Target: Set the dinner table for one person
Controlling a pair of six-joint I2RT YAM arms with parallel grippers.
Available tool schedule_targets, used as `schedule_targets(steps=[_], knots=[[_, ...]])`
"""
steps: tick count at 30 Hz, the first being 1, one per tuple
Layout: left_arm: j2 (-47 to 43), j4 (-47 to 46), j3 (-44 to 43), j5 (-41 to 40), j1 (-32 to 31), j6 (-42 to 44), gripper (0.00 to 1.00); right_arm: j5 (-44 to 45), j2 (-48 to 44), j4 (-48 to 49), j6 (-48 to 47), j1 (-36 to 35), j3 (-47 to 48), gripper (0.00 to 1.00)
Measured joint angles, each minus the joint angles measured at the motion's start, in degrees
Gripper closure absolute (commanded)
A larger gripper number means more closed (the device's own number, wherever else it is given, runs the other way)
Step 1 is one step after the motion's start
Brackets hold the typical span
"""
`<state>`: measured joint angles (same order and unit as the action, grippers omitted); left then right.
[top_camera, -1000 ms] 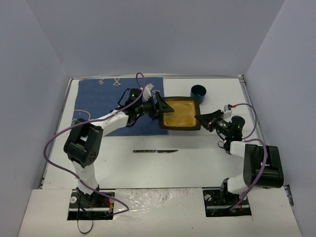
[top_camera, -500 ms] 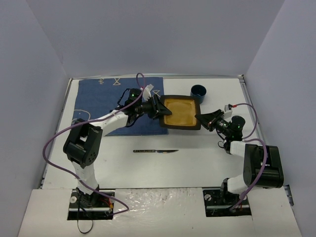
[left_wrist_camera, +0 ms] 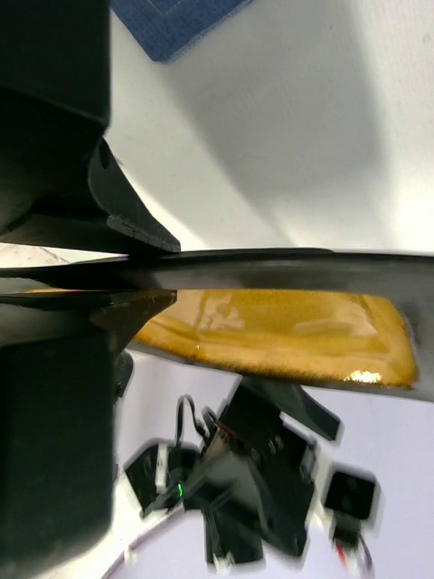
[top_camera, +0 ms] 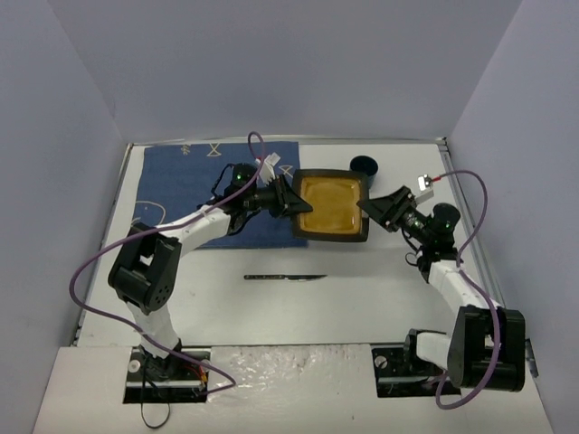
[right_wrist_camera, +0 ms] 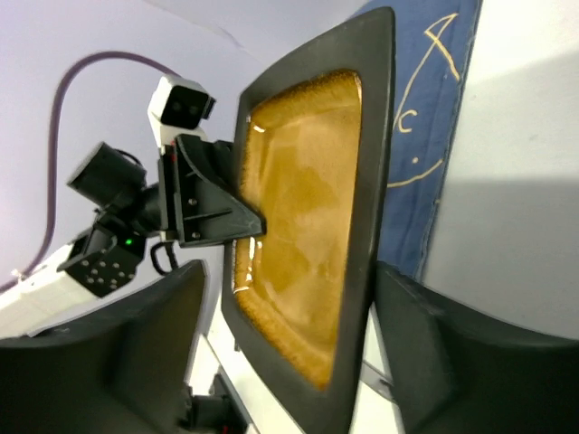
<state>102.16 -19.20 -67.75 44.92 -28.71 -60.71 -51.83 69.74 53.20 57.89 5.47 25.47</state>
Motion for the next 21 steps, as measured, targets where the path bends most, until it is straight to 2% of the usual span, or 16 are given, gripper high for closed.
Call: schedule_targets(steps=[5,9,14,21], knots=[[-1.53,0.79,0.30,0.61,0.66,1.92,1.00,3.62,-7.14,-20.75,-14.05,-0.38,8.46,0.12],[-2.09,3.60,0.33,2.07,3.84,3.34,1.00,9.11,-11.67,-33.11,-21.57,-0.30,13.80,0.06],[-2.15,4.94,2.31,3.87,12.90,3.50,1.00,15.98,-16.58,-43.75,-26.92,-0.30,18.14,0.03],[-3.00,10.78,3.87,4.06,27.80,6.82,1.00,20.31,-18.65,-49.65,-29.05,-1.12,19.88,0.02]])
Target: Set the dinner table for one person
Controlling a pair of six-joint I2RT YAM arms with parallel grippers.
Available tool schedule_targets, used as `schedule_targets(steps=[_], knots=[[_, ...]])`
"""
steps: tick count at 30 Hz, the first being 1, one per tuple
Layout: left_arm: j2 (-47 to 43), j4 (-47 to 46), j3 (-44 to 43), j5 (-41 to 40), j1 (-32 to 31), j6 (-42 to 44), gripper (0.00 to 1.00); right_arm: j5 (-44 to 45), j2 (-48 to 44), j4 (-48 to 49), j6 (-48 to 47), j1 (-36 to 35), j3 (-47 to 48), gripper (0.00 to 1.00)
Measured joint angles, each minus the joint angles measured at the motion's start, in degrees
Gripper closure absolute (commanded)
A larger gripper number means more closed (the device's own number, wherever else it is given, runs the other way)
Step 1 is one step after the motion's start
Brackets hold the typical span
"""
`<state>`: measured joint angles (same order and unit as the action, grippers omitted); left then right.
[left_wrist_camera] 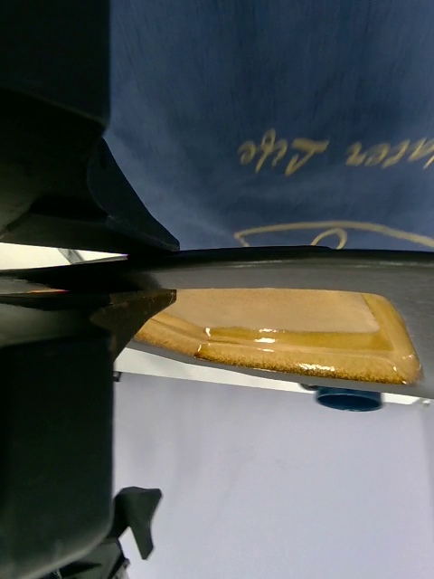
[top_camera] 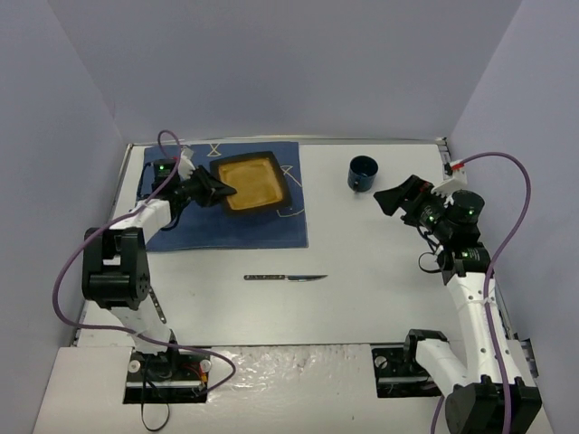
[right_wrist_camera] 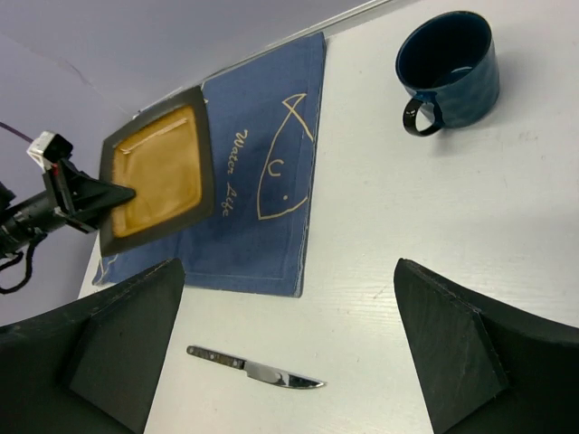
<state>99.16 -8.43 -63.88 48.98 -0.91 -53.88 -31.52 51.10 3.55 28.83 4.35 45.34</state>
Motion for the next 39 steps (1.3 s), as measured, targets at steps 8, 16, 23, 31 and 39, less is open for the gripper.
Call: schedule_targets(steps=[8,16,23,31,39], knots=[[1.49,9.19,-6.73,4.11,12.34,9.43,1.00,0.92,-1.48,-2.50,-1.74,-5.31,-0.27,0.02],[15.93,18.74,-26.97,11.99,15.96,22.20,1.00,1.27,-2.10,-2.96,-3.10,-6.35,-0.57,0.02],[24.52,29.59,-33.18,13.04,16.19,32.17,1.00,1.30,0.34,-3.95,-3.99,-6.85,-0.57,0.02],[18.51,2.19,-12.39,10.33,16.93,12.50,1.00,1.47,1.63,-4.20,-4.90,-7.07,-0.90,0.02],[8.43,-30.41,8.33,-1.87,17.15,-16.18,1.00,1.63,0.17,-4.27,-4.89,-7.81,-1.46,0.02]])
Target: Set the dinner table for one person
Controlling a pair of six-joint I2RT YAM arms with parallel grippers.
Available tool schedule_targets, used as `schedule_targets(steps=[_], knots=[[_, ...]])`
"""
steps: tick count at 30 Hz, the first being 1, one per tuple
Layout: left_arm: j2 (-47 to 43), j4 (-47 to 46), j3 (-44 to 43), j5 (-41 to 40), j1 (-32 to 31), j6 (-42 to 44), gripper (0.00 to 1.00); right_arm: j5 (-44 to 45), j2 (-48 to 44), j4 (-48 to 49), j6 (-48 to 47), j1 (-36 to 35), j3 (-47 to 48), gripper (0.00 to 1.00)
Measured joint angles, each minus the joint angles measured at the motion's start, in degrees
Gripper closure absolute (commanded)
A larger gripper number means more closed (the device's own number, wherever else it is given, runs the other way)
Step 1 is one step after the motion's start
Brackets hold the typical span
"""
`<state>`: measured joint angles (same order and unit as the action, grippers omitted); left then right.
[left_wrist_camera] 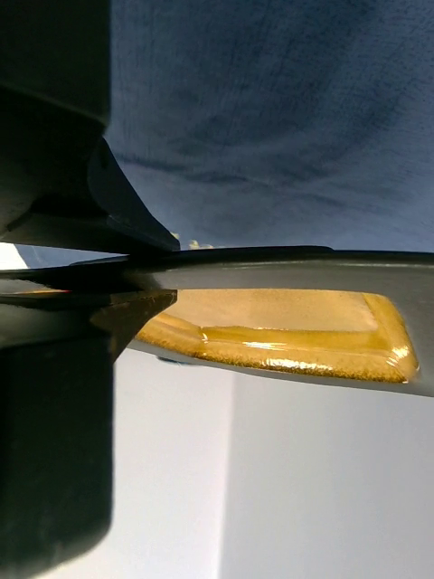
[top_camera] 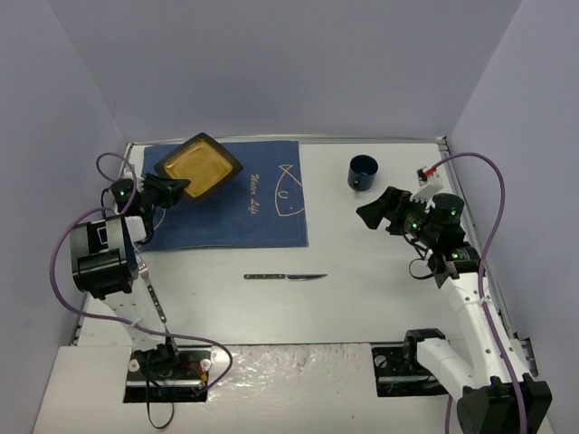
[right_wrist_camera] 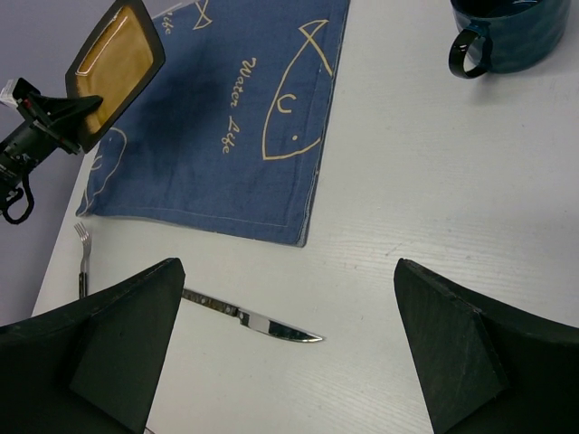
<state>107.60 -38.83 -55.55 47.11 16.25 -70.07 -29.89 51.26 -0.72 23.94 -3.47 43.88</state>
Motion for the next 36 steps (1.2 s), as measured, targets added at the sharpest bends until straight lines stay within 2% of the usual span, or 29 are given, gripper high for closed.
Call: schedule_targets(steps=[3,6,12,16,22,27,36], knots=[[-3.81,-5.25,5.50,-6.77,-1.58,-4.61,1.00,0.09,-0.99,0.01,-0.02,-1.10,0.00,0.02],[-7.37,-6.29,9.79,-14.67,-5.15,-6.30,1.00,0.16,-1.52,-0.01,-0.02,-2.39,0.00,0.02],[-10.77,-9.72,16.98,-31.26,-15.72,-7.88,1.00,0.77,-2.27,-0.49,-0.09,-5.54,0.00,0.02],[-10.85,-10.78,19.45,-40.95,-21.51,-7.81,1.00,1.25,-3.14,-0.96,-0.25,-7.47,0.00,0.02],[-9.98,-15.68,20.16,-53.85,-26.14,-7.30,1.00,2.43,-4.07,-2.23,-1.36,-10.62,0.02,0.02],[-5.61,-23.03,19.91,-60.88,-27.16,-9.18,1.00,3.70,-4.30,-4.04,-2.58,-12.78,0.02,0.02],[3.22,-23.90,17.62,-66.70,-27.50,-11.56,1.00,5.39,-4.29,-5.16,-3.96,-14.73,0.02,0.02]])
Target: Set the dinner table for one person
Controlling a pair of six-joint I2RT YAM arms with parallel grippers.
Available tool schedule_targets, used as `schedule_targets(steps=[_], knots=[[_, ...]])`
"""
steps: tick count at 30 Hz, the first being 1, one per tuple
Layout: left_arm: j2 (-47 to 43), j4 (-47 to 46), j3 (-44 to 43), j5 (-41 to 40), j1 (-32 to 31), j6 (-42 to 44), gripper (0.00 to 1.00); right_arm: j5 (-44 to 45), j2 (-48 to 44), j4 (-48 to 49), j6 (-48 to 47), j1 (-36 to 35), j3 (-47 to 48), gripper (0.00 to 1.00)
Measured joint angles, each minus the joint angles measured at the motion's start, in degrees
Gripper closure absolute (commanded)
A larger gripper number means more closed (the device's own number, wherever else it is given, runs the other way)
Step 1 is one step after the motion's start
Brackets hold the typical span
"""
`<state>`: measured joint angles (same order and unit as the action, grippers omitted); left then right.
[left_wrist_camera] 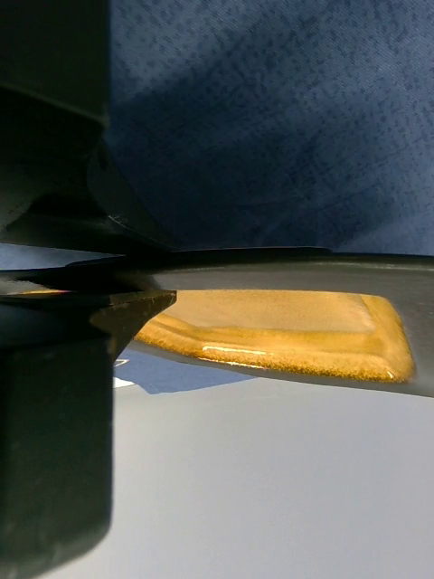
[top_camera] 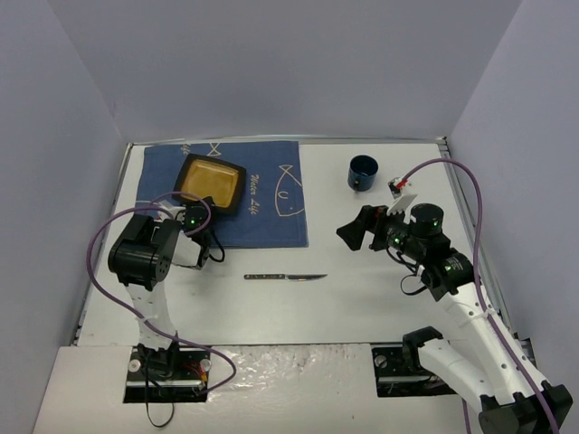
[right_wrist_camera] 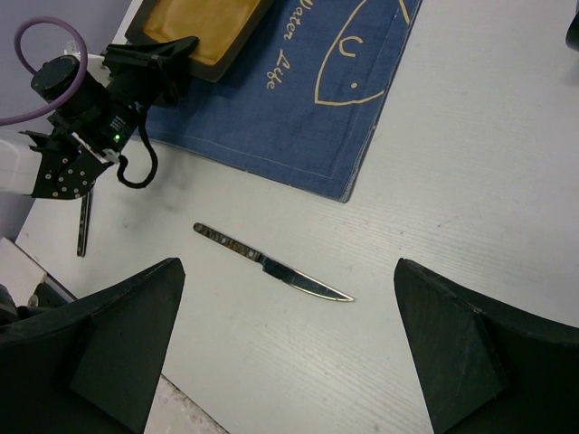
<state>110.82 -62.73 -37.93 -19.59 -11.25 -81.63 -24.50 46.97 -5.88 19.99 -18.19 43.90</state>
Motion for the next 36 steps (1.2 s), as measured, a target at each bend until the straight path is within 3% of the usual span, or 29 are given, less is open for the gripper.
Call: schedule_targets(steps=[13,36], knots=[[6.37,-1.06,-6.39,-2.87,-0.06,-3.32,1.00,1.13,0.41,-0.99,-1.38,-0.99,0.00,0.02],[10.41,-1.21,-9.87,-6.24,-3.00,-7.44,1.00,1.60,1.26,-1.23,-1.95,-0.99,0.00,0.02]])
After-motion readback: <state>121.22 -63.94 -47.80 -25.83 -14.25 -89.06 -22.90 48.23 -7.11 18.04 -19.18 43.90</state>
